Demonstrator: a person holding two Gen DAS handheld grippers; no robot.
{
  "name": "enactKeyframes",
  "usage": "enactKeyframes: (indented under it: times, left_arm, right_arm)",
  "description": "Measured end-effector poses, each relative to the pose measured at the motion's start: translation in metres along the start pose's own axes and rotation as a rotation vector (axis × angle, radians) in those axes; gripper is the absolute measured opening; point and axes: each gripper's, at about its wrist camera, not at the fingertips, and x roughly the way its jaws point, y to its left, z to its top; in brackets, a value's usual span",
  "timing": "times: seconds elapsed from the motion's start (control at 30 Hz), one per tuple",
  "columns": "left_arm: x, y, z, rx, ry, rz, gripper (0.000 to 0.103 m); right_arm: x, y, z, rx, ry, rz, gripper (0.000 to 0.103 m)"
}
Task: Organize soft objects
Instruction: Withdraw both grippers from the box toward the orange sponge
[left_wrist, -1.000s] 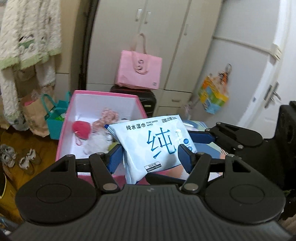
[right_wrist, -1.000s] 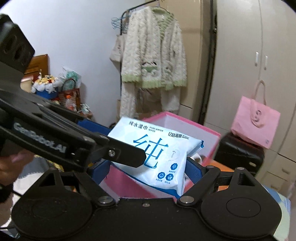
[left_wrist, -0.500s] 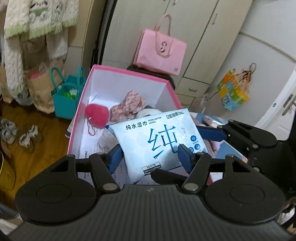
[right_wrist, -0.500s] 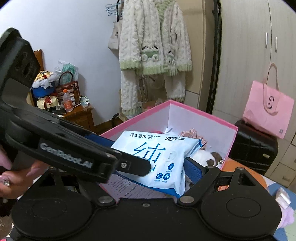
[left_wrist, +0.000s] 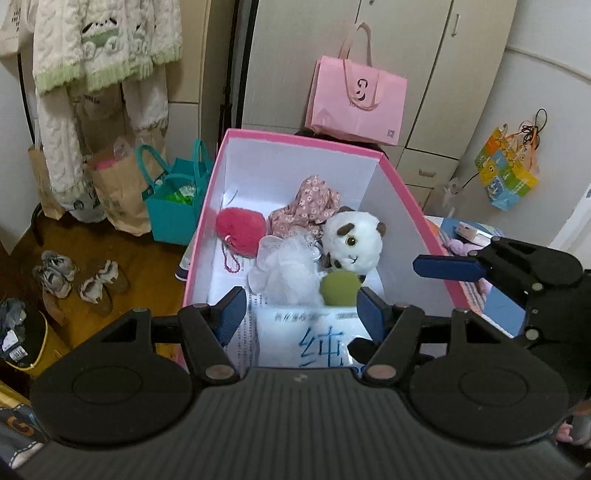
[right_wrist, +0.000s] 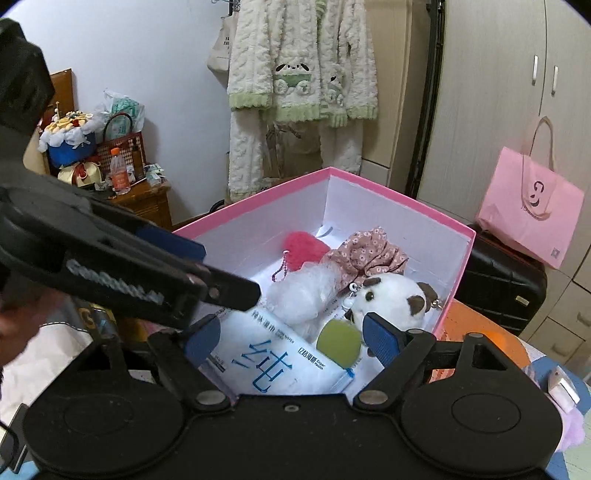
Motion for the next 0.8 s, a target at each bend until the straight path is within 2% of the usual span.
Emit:
enactKeyframes:
  times: [0.1,0.3,0.5,0.8]
  left_arm:
    - [-0.012,-0.004,0.001,0.015,0.0,-0.001,0.067]
    - [-0.035,-0.017,-0.002,0.04,0.023,-0.08,0.072]
    - [-0.062,-0.038,-0.01,0.114,-0.01,-0.056,0.073]
    - [-0.092,-0.082,-0.026,0.232,-0.026,-0.057,0.076]
  right_arm:
    - [-0.01,-0.001,0.0,-0.008,-0.005,-0.014,0.087]
    - [-0.039,0.001,-0.004,-0.037,-0.024,-0.032,0.087]
    - [-0.068,0.003,-0.012,-0.053,-0.031,-0.062,0.087]
    - [-0.119,-0.019,-0.046,-0.019,-0.019,-0.034,0.088]
